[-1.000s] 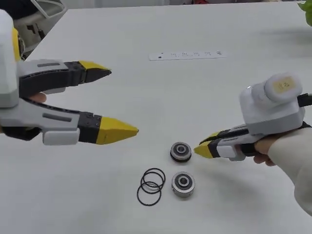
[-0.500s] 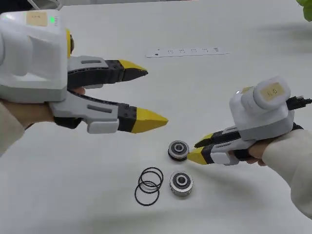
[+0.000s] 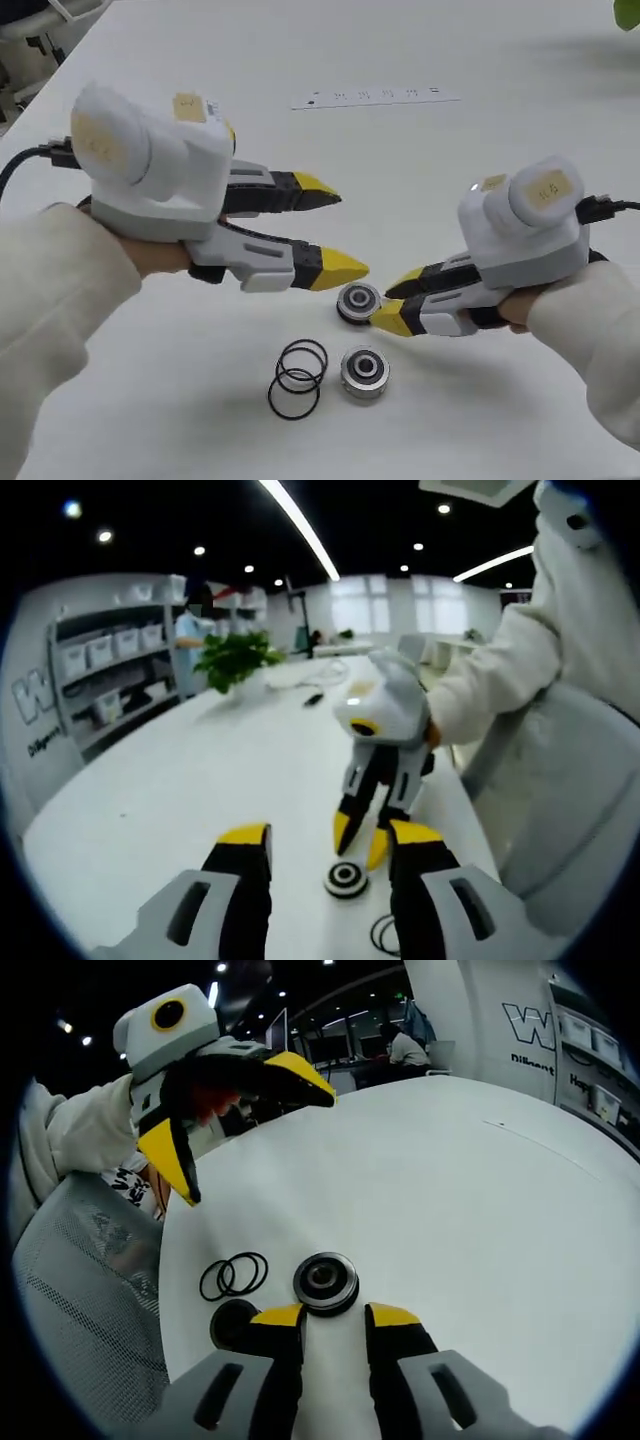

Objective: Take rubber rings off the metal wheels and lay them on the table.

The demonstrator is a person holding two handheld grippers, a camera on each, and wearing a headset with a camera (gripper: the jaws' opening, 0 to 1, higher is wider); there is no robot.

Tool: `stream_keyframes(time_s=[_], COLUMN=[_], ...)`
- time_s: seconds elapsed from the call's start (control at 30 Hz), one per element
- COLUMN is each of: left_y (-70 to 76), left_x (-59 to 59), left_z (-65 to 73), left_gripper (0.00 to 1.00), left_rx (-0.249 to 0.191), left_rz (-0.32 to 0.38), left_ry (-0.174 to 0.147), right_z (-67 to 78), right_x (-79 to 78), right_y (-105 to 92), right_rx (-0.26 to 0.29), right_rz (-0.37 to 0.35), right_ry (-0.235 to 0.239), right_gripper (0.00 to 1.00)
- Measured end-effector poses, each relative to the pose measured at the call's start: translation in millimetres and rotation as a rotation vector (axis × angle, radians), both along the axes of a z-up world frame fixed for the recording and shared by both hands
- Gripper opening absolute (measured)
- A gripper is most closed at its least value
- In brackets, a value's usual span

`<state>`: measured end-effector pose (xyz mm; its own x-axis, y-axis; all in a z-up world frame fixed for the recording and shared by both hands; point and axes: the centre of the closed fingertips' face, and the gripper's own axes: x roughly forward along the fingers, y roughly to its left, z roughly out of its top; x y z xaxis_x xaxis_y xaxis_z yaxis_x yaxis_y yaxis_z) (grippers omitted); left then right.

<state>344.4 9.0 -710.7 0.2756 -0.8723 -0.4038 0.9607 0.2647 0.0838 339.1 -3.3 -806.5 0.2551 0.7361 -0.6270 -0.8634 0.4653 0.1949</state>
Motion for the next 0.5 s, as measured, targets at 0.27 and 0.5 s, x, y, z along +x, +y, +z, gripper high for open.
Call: stream_keyframes(time_s=[0.27, 0.5], left_y=[-3.8, -8.5], left_x=[-0.4, -3.3], left_z=[-30.1, -50.9], left_gripper=[0.39, 0.31], left_rx=[0.053, 0.091], left_rz=[-0.003, -0.014], left_ry=[0.018, 0.031], right_z=[-0.4, -0.4], right_x=[-1.0, -1.6], right_y=[1.7, 3.2], right_rx=[0.012, 0.021], right_rz=[0.008, 0.009], right_ry=[0.005, 0.009], right_gripper=[0.19, 0.19])
